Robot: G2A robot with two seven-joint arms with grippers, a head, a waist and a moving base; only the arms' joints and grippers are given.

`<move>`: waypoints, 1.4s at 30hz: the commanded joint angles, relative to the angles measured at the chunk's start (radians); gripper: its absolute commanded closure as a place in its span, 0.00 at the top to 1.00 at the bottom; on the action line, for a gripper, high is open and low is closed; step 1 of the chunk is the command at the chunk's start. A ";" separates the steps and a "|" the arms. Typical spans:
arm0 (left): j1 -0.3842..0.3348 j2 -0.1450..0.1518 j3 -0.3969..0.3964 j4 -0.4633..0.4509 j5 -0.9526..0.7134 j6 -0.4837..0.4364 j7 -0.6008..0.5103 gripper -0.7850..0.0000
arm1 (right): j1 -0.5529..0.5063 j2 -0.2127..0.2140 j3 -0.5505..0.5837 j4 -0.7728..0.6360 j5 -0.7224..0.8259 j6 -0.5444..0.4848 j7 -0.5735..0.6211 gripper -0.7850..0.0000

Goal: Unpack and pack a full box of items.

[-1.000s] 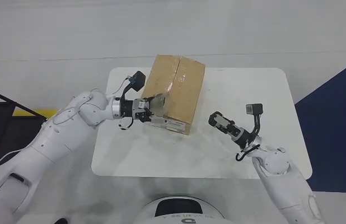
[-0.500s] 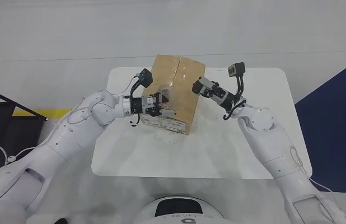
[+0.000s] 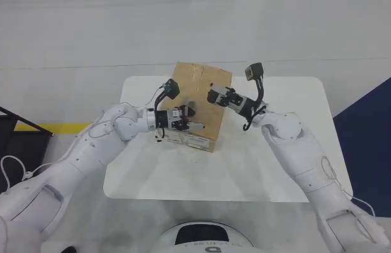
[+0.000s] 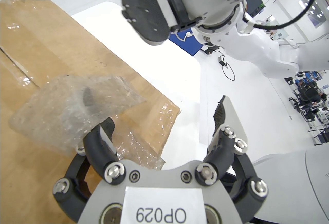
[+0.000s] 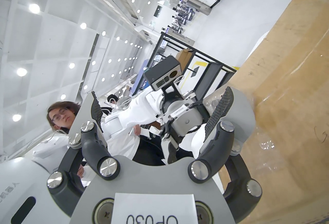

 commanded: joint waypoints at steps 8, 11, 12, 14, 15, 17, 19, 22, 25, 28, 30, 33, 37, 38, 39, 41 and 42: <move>0.000 -0.031 -0.006 0.044 0.073 0.015 0.006 1.00 | 0.065 -0.032 -0.048 0.103 0.019 -0.038 -0.053 1.00; 0.004 -0.035 -0.016 0.046 0.117 0.031 0.015 1.00 | 0.056 -0.033 -0.033 0.117 0.044 -0.061 -0.057 1.00; 0.008 -0.036 -0.019 0.044 0.124 0.033 0.019 1.00 | 0.053 -0.034 -0.030 0.120 0.052 -0.070 -0.055 1.00; 0.011 -0.038 -0.025 0.043 0.137 0.033 0.018 1.00 | 0.048 -0.035 -0.027 0.124 0.062 -0.084 -0.047 1.00; 0.012 -0.039 -0.028 0.041 0.145 0.036 0.015 1.00 | 0.046 -0.036 -0.027 0.126 0.061 -0.087 -0.043 1.00; 0.013 -0.041 -0.034 0.037 0.154 0.044 0.008 1.00 | 0.049 -0.038 -0.032 0.131 0.054 -0.081 -0.038 1.00; 0.008 -0.045 -0.042 0.036 0.163 0.055 0.005 1.00 | 0.053 -0.042 -0.039 0.137 0.049 -0.078 -0.037 1.00; 0.000 -0.051 -0.052 0.036 0.186 0.073 0.010 1.00 | 0.057 -0.048 -0.047 0.146 0.048 -0.080 -0.038 1.00; -0.007 -0.060 -0.051 0.024 0.200 0.072 -0.009 1.00 | 0.054 -0.051 -0.048 0.149 0.041 -0.085 -0.040 1.00; -0.013 -0.070 -0.049 0.016 0.194 0.069 -0.027 1.00 | 0.044 -0.051 -0.038 0.142 0.037 -0.097 -0.038 1.00; -0.015 -0.076 -0.050 0.020 0.192 0.069 -0.029 1.00 | 0.034 -0.049 -0.026 0.136 0.033 -0.106 -0.038 1.00; -0.019 -0.083 -0.065 0.047 0.195 0.078 -0.004 1.00 | 0.009 -0.043 0.004 0.127 0.032 -0.125 -0.049 1.00; -0.053 -0.090 -0.064 0.060 0.227 0.058 -0.080 1.00 | -0.044 -0.029 0.060 0.104 0.023 -0.145 -0.069 1.00; -0.067 -0.092 -0.065 0.056 0.228 0.059 -0.102 1.00 | -0.061 -0.025 0.077 0.094 0.018 -0.149 -0.077 1.00; -0.077 -0.095 -0.068 0.053 0.214 0.055 -0.114 1.00 | -0.079 -0.021 0.093 0.081 0.015 -0.155 -0.081 1.00; -0.103 -0.102 -0.072 0.056 0.192 0.047 -0.145 1.00 | -0.116 -0.013 0.125 0.056 0.014 -0.163 -0.085 1.00; -0.115 -0.106 -0.073 0.062 0.179 0.047 -0.156 1.00 | -0.133 -0.010 0.138 0.041 0.010 -0.161 -0.083 1.00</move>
